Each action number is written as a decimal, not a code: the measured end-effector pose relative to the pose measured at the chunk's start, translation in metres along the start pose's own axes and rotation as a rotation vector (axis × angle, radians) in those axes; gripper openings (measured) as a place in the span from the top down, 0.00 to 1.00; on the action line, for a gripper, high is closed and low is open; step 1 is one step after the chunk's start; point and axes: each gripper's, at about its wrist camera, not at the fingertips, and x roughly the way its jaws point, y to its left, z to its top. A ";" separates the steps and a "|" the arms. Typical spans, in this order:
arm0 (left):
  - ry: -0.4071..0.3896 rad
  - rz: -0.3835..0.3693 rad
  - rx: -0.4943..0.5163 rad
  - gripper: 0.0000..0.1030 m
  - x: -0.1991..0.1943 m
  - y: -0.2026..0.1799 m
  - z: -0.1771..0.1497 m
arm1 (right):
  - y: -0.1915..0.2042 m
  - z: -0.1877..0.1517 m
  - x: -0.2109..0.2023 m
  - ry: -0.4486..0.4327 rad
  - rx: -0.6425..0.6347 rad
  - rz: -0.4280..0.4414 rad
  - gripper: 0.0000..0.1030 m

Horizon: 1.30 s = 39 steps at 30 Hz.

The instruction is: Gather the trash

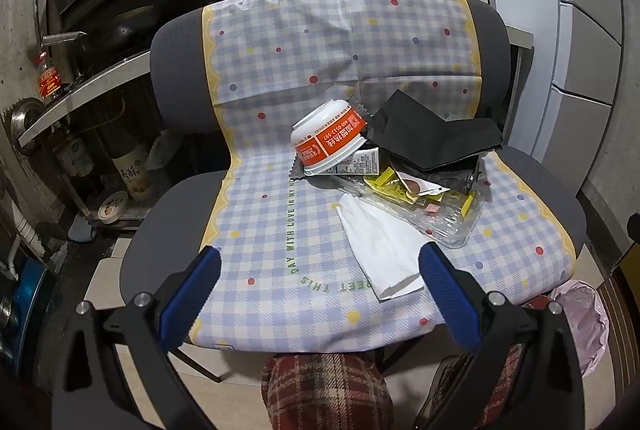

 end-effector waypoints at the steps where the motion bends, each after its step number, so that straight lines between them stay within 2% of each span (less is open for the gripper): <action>1: 0.000 0.000 0.000 0.06 0.000 0.000 0.000 | -0.001 0.001 0.000 0.001 0.001 0.001 0.06; 39: -0.001 0.001 0.000 0.06 0.000 0.000 -0.002 | 0.002 -0.002 0.002 0.001 0.004 0.001 0.06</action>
